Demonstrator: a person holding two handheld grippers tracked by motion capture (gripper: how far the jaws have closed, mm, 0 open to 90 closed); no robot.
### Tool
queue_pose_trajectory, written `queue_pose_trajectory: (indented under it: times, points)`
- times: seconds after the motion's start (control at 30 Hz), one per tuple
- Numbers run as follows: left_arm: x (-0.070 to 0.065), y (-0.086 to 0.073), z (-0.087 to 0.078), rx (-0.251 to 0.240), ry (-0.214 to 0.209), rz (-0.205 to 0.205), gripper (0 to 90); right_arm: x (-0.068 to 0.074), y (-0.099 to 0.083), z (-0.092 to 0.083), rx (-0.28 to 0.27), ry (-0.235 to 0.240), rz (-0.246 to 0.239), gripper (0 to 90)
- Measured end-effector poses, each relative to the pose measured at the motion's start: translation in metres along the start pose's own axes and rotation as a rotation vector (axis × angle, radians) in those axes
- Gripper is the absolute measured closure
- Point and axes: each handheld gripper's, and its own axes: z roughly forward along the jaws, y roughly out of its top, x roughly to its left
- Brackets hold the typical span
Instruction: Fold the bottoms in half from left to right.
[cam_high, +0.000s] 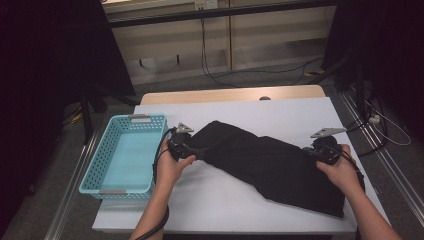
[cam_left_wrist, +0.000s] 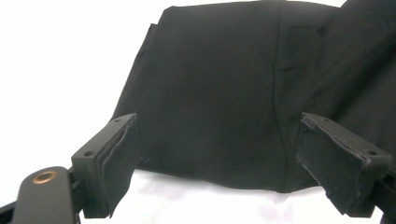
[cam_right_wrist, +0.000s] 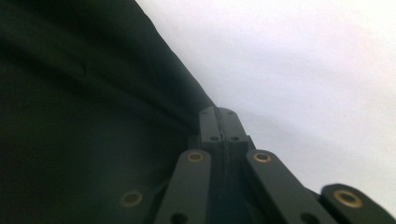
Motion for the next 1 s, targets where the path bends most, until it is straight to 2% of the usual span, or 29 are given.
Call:
queue_pose_trajectory:
  times: [0.07,0.23,0.33,0.37,0.43,0.5,0.57,0.63,0.7,0.77,0.8,0.87,0.9,0.93,1.0]
  points:
    - [0.002,0.001,0.0,0.0,0.006,-0.001,14.8,0.0,-0.002,0.0,0.002,-0.01,0.003,90.0]
    - [0.008,0.006,0.004,-0.004,0.062,0.005,15.0,-0.001,-0.003,-0.002,-0.003,-0.021,-0.004,90.0]
    - [0.013,0.008,0.012,-0.005,0.078,-0.013,16.9,-0.005,-0.008,-0.001,-0.025,0.005,0.027,88.7]
    - [0.016,0.009,0.014,-0.006,0.094,-0.016,18.7,-0.006,-0.009,-0.001,-0.03,0.004,0.034,85.2]
    - [0.021,0.011,0.019,-0.006,0.101,-0.028,19.9,-0.006,-0.01,-0.003,-0.031,-0.002,0.039,75.8]
    - [0.026,0.013,0.024,-0.002,0.124,-0.017,23.2,-0.005,-0.012,-0.005,-0.044,-0.008,0.034,69.6]
    - [0.029,0.015,0.029,0.003,0.12,-0.03,26.1,-0.003,-0.015,-0.007,-0.055,-0.007,0.043,61.6]
    - [0.031,0.018,0.034,0.018,0.123,-0.008,29.9,-0.001,-0.017,-0.009,-0.061,-0.004,0.045,54.6]
    - [0.033,0.019,0.039,0.03,0.137,-0.005,31.9,0.001,-0.018,-0.012,-0.064,0.027,0.052,50.3]
    - [0.033,0.02,0.045,0.035,0.132,-0.004,34.3,0.004,-0.018,-0.015,-0.068,0.03,0.048,46.1]
    - [0.034,0.02,0.047,0.051,0.131,0.013,37.2,0.006,-0.019,-0.016,-0.069,0.035,0.044,44.8]
    - [0.037,0.018,0.052,0.059,0.133,-0.017,42.5,0.01,-0.019,-0.02,-0.072,0.038,0.027,42.0]
    - [0.038,0.017,0.053,0.047,0.124,-0.037,48.4,0.012,-0.02,-0.021,-0.073,0.039,0.019,41.0]
    - [0.04,0.018,0.053,0.052,0.117,-0.039,49.7,0.014,-0.02,-0.023,-0.077,0.042,0.019,39.6]
    - [0.04,0.02,0.054,0.058,0.077,-0.068,63.3,0.016,-0.021,-0.027,-0.09,0.052,0.017,38.3]
